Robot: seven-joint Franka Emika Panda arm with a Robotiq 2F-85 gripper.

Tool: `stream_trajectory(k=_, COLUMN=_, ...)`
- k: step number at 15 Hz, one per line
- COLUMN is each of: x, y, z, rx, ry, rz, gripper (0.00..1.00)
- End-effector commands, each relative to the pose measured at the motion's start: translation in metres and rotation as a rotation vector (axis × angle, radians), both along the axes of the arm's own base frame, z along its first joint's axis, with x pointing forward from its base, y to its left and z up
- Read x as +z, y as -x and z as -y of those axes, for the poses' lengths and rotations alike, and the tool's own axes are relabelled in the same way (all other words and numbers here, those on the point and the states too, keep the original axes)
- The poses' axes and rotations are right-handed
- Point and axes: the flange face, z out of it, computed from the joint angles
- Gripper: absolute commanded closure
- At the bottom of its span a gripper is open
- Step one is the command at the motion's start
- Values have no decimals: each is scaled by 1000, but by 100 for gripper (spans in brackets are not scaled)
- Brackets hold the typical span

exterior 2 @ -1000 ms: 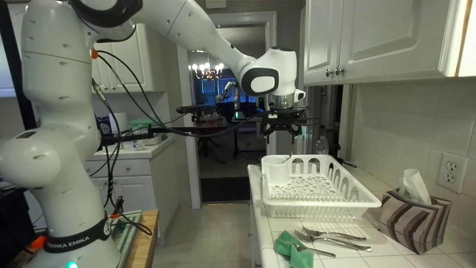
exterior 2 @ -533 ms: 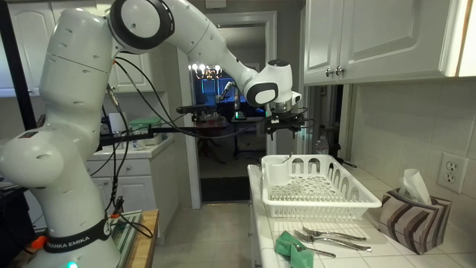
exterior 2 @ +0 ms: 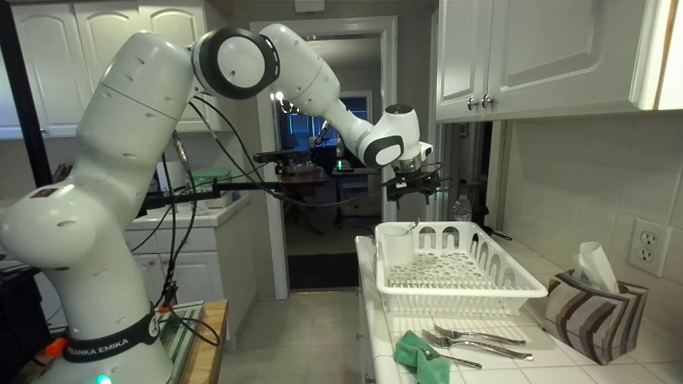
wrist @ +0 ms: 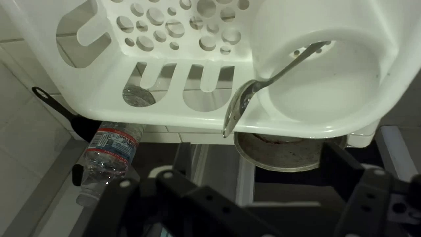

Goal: Shift the spoons from the plate rack to the counter

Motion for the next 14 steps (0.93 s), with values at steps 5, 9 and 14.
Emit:
stream_trajectory(k=5, x=-22, y=-29, z=-12, rx=-23, ry=2, rz=6, gripper=31)
stream_trajectory(k=9, x=-28, y=-34, z=-14, rx=-12, ry=-17, rz=-17, gripper=61)
stream_trajectory(k=14, x=-35, y=-38, z=-14, rx=-2, ry=-25, rz=-63, gripper=95)
